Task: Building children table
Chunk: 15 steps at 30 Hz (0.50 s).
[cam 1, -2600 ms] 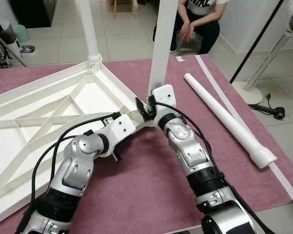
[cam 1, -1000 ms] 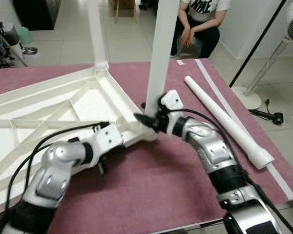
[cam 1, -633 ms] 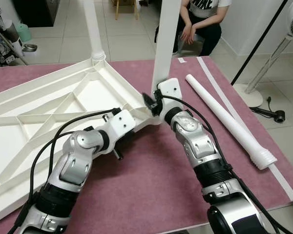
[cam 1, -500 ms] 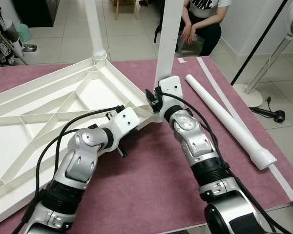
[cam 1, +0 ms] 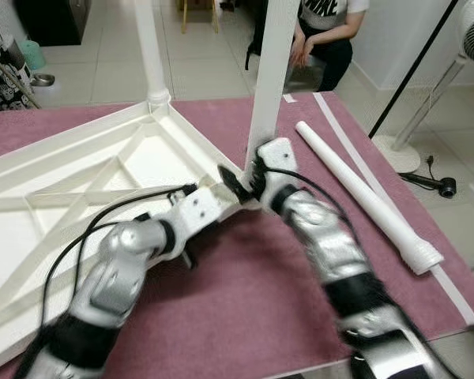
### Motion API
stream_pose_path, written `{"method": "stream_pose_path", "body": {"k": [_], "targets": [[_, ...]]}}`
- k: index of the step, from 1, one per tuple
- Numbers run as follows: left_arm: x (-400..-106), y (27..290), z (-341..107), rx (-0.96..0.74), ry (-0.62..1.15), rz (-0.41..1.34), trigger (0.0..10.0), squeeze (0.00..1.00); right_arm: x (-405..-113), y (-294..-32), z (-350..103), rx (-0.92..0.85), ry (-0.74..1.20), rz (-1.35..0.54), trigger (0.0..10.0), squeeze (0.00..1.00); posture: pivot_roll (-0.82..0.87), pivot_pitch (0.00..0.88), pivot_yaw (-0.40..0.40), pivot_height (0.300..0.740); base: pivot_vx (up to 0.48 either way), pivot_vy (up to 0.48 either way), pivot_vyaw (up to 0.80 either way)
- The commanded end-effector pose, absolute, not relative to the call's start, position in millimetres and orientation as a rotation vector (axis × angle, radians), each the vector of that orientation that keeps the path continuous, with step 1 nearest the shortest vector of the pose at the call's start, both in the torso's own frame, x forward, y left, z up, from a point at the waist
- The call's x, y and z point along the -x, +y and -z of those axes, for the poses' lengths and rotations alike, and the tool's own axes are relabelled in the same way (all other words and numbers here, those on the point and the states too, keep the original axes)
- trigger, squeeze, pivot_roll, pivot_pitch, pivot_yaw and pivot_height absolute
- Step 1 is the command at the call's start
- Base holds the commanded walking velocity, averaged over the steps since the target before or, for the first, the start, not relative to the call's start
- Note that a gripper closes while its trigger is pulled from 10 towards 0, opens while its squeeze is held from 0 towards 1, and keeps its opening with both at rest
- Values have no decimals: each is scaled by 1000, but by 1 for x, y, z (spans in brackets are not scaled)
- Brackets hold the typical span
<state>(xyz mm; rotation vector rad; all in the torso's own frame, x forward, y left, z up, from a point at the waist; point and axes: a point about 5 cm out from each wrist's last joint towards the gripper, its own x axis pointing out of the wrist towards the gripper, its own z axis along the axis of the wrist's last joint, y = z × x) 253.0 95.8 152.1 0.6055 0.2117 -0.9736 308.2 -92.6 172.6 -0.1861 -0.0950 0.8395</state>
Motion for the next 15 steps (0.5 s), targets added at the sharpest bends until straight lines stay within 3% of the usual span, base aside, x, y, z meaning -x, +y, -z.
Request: {"method": "stream_pose_path", "body": {"k": [1, 4, 15], "targets": [[-243, 74, -192, -667, -68, 1062, 10000, 0, -293, -63, -169, 167, -84, -1040, 10000, 0, 126, 0, -7, 740, 0, 0, 0], [-226, 89, -185, -688, -45, 1157, 10000, 0, -276, -90, -161, 246, 4, -1255, 10000, 0, 127, 0, -14, 740, 0, 0, 0], [-215, 102, -181, -682, -25, 1191, 10000, 0, -276, -96, -163, 231, 52, -1404, 10000, 0, 130, 0, -22, 740, 0, 0, 0]]}}
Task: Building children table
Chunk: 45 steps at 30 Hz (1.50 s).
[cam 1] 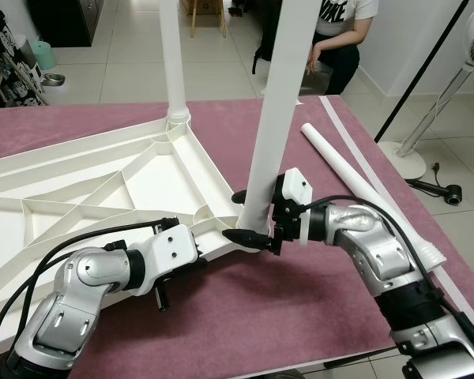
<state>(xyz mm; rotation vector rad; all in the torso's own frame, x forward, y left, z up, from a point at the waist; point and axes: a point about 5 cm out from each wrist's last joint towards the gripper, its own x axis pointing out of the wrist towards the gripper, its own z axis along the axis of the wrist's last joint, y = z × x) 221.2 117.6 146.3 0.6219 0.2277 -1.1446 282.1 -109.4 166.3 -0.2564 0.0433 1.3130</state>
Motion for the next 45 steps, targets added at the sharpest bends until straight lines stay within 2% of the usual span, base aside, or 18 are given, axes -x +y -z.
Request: {"method": "stream_pose_path", "body": {"k": [1, 4, 5, 7, 8, 21, 25, 26, 32, 33, 35, 36, 39, 40, 41, 42, 43, 45], "targets": [[-215, 102, -181, -682, -25, 1191, 10000, 0, -276, -96, -163, 231, 52, -1404, 10000, 0, 130, 0, -22, 740, 0, 0, 0], [-214, 104, -180, -680, -19, 1192, 10000, 0, -277, -91, -165, 225, 46, -1429, 10000, 0, 135, 0, -25, 740, 0, 0, 0], [-214, 104, -179, -678, -20, 1181, 10000, 0, -279, -85, -165, 218, 35, -1436, 3216, 0, 140, 0, -29, 740, 0, 0, 0], [-214, 104, -179, -678, -20, 1181, 10000, 0, -279, -85, -165, 218, 35, -1436, 3216, 0, 140, 0, -29, 740, 0, 0, 0], [-219, 102, -179, -665, -25, 1140, 10000, 0, -284, -79, -161, 227, 36, -1377, 0, 0, 141, 0, -31, 740, 0, 0, 0], [-260, 57, -189, -548, -40, 841, 10000, 0, -314, -54, -127, 245, 141, -618, 0, 0, 118, 0, -14, 740, 0, 0, 0], [-259, 54, -185, -587, -27, 859, 10000, 0, -311, -40, -128, 201, 104, -629, 0, 0, 120, 0, -6, 740, 0, 0, 0], [-258, 58, -181, -611, -14, 865, 10000, 0, -307, -35, -130, 184, 76, -678, 10000, 0, 120, 0, -5, 740, 0, 0, 0], [-255, 68, -174, -643, 17, 878, 10000, 0, -298, -34, -133, 145, 21, -775, 10000, 0, 122, 0, -7, 740, 0, 0, 0], [-254, 69, -172, -652, 26, 882, 10000, 0, -295, -34, -132, 127, 23, -796, 10000, 1000, 122, 0, -8, 740, 0, 0, 0], [-254, 70, -170, -663, 36, 887, 10000, 0, -292, -33, -131, 99, 31, -826, 10000, 1000, 123, 0, -6, 740, 0, 0, 0], [-254, 70, -168, -671, 47, 891, 10000, 0, -288, -32, -132, 77, 33, -866, 10000, 286, 122, 0, -5, 740, 0, 0, 0], [-254, 70, -167, -675, 54, 891, 10000, 0, -285, -31, -133, 65, 33, -889, 10000, 286, 122, 0, -5, 740, 0, 0, 0], [-253, 70, -164, -674, 62, 890, 10000, 0, -280, -33, -134, 62, 33, -941, 10000, 0, 122, 0, -5, 740, 0, 0, 0], [-253, 70, -164, -674, 62, 890, 10000, 0, -280, -33, -134, 62, 33, -941, 10000, 0, 122, 0, -5, 740, 0, 0, 0], [-252, 70, -161, -679, 69, 898, 10000, 796, -274, -37, -135, 69, 35, -1001, 10000, 0, 118, 0, -2, 740, 0, 0, 0], [-251, 70, -158, -670, 83, 911, 10000, 1000, -269, -45, -135, 83, 45, -1048, 10000, 0, 118, 0, -2, 740, 0, 0, 0], [-251, 70, -158, -670, 83, 911, 10000, 1000, -269, -45, -135, 83, 45, -1048, 10000, 0, 118, 0, -2, 740, 0, 0, 0]]}}
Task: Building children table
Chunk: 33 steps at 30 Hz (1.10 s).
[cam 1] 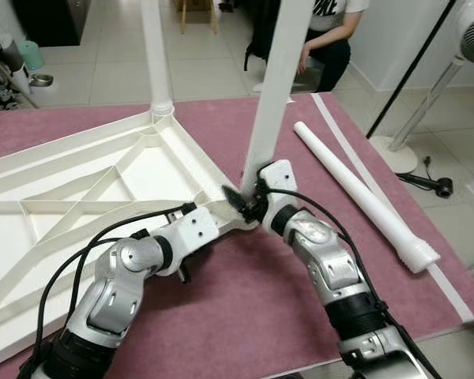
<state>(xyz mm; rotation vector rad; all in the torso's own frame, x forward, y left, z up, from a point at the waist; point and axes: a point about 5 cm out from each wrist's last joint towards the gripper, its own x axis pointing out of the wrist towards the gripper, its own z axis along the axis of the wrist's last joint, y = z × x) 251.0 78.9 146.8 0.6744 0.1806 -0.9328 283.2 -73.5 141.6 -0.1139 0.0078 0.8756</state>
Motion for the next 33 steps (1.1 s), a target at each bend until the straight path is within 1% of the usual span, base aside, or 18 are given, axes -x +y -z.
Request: {"method": "stream_pose_path", "body": {"k": [1, 33], "targets": [[-251, 70, -158, -670, 83, 911, 10000, 1000, -269, -45, -135, 83, 45, -1048, 10000, 0, 118, 0, -2, 740, 0, 0, 0], [-251, 70, -158, -670, 83, 911, 10000, 1000, -269, -45, -135, 83, 45, -1048, 10000, 0, 118, 0, -2, 740, 0, 0, 0]]}}
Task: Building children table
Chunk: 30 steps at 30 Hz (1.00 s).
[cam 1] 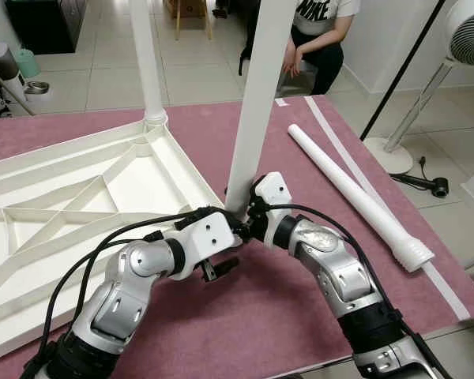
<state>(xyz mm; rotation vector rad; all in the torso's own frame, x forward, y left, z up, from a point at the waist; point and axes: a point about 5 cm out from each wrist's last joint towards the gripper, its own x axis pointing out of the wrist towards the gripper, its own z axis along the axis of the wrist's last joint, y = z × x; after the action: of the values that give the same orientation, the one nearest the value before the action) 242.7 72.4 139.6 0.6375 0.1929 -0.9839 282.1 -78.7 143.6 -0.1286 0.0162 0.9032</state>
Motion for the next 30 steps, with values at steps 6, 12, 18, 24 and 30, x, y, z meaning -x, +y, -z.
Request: {"method": "stream_pose_path", "body": {"k": [6, 12, 18, 24, 30], "targets": [[-251, 70, -158, -670, 83, 911, 10000, 1000, -269, -45, -135, 83, 45, -1048, 10000, 0, 118, 0, -2, 740, 0, 0, 0], [-251, 70, -158, -670, 83, 911, 10000, 1000, -269, -45, -135, 83, 45, -1048, 10000, 0, 118, 0, -2, 740, 0, 0, 0], [-251, 70, -158, -670, 83, 911, 10000, 1000, -269, -45, -135, 83, 45, -1048, 10000, 0, 118, 0, -2, 740, 0, 0, 0], [-251, 70, -158, -670, 83, 911, 10000, 1000, -269, -45, -135, 83, 45, -1048, 10000, 0, 118, 0, -2, 740, 0, 0, 0], [-249, 89, -160, -644, 95, 917, 10000, 0, -269, -74, -139, 143, 28, -1045, 10000, 0, 104, 0, 0, 740, 0, 0, 0]]}}
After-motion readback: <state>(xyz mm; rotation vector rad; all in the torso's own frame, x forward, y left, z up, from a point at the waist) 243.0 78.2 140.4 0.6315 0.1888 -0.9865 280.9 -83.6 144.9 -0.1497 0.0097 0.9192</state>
